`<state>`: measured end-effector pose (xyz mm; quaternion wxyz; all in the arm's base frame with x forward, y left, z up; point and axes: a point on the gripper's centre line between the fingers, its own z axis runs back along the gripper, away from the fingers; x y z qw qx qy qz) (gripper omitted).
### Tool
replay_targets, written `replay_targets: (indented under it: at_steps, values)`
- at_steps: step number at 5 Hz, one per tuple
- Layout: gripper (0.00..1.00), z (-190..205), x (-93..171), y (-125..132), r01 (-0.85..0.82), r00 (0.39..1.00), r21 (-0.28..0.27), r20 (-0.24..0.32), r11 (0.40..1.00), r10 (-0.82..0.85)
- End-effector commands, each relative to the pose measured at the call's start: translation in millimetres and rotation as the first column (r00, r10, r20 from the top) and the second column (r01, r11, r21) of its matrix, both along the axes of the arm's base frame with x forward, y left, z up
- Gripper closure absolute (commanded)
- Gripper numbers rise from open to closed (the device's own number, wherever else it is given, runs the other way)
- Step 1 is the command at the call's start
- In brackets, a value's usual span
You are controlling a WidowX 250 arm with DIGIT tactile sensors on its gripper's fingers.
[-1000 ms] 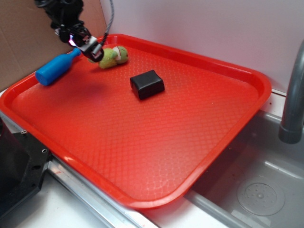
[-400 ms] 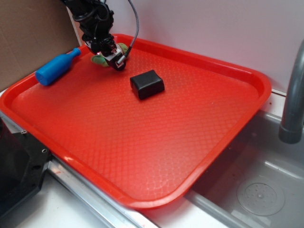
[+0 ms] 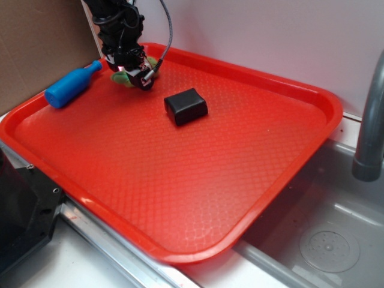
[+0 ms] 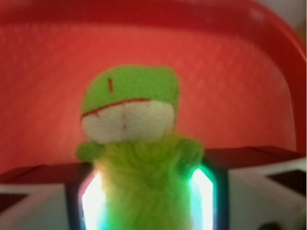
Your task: Grab the green animal.
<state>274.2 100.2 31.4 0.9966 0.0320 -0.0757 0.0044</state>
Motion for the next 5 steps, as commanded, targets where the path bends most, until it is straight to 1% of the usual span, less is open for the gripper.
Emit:
replay_targets:
  at_steps: [1,2,3,4,5]
  values:
    - [1.00,92.6,-26.7,-37.0,-0.247,0.967,0.038,-0.048,0.968,0.249]
    - [1.00,119.4,-45.4,-74.2,-0.284,0.952,-0.008,-0.123,0.959,0.281]
    - [1.00,143.7,-66.1,-108.4,-0.300,0.946,-0.039,-0.138,0.953,0.293]
    - [1.00,163.9,-89.7,-130.9,-0.280,0.957,-0.073,-0.104,0.957,0.272]
    - [1.00,168.2,-100.4,-142.8,-0.253,0.966,-0.098,-0.075,0.963,0.246]
